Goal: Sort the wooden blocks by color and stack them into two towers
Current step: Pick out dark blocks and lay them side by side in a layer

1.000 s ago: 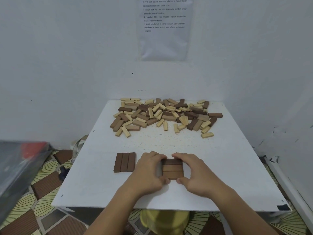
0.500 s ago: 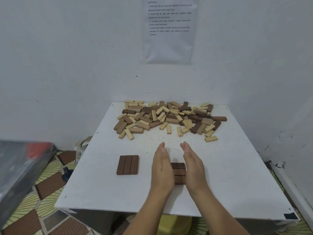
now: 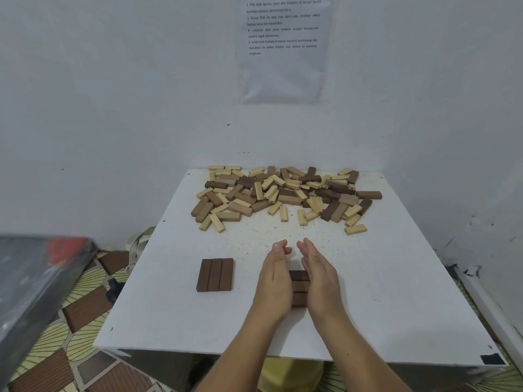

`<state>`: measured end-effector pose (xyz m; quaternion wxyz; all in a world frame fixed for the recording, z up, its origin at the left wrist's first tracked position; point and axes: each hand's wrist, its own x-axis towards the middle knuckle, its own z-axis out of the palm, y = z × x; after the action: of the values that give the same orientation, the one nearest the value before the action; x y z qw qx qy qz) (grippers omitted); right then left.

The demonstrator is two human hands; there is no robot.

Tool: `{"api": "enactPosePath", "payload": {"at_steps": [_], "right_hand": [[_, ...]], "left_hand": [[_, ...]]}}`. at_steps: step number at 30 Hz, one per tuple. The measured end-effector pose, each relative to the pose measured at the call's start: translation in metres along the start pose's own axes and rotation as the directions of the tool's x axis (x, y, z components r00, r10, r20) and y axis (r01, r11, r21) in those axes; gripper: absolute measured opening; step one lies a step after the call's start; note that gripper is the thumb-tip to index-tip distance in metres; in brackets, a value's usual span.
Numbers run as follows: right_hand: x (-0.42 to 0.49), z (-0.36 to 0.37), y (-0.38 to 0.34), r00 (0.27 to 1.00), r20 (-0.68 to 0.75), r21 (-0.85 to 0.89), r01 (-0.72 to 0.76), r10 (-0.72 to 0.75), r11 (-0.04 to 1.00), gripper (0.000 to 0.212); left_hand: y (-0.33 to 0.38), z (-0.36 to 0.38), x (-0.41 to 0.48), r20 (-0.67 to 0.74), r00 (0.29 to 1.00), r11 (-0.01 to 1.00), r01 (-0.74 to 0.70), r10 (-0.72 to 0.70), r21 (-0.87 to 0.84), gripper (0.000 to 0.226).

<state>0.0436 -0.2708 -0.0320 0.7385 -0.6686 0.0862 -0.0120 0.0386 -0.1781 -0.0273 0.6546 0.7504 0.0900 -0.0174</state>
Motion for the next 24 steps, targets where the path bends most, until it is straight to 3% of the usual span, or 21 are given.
{"api": "enactPosePath", "payload": {"at_steps": [8,11,13,15,17,20,22,24], "right_hand": [[0.001,-0.012,-0.006,0.999,0.036,0.022,0.039,-0.039,0.999,0.032],[-0.001,-0.034,-0.018,0.992,0.099,-0.165,0.095,-0.079,0.982,0.036],[0.003,-0.054,-0.028,0.973,0.23,-0.443,0.135,-0.034,0.886,0.047],[0.004,-0.069,-0.035,0.925,0.375,-0.662,0.22,0.063,0.717,0.061],[0.004,-0.075,-0.037,0.888,0.443,-0.744,0.289,0.121,0.603,0.076],[0.003,-0.073,-0.035,0.884,0.451,-0.779,0.32,0.128,0.539,0.087],[0.002,-0.071,-0.032,0.889,0.445,-0.77,0.32,0.105,0.553,0.087],[-0.001,-0.067,-0.028,0.911,0.412,-0.703,0.297,0.03,0.646,0.081]], "left_hand": [[0.01,-0.018,-0.005,0.02,0.997,0.993,-0.072,0.071,0.091,0.061],[0.016,-0.04,-0.011,0.077,0.983,0.935,-0.18,0.164,0.306,0.042],[0.017,-0.059,-0.012,0.214,0.965,0.818,-0.244,0.152,0.521,0.056],[0.02,-0.072,-0.011,0.336,0.939,0.688,-0.296,0.081,0.662,0.075],[0.024,-0.075,-0.009,0.403,0.914,0.601,-0.35,0.051,0.718,0.087],[0.028,-0.07,-0.005,0.446,0.892,0.507,-0.418,0.072,0.754,0.09],[0.028,-0.067,-0.005,0.429,0.9,0.547,-0.396,0.073,0.737,0.091],[0.025,-0.061,-0.011,0.346,0.936,0.712,-0.29,0.071,0.64,0.083]]}}
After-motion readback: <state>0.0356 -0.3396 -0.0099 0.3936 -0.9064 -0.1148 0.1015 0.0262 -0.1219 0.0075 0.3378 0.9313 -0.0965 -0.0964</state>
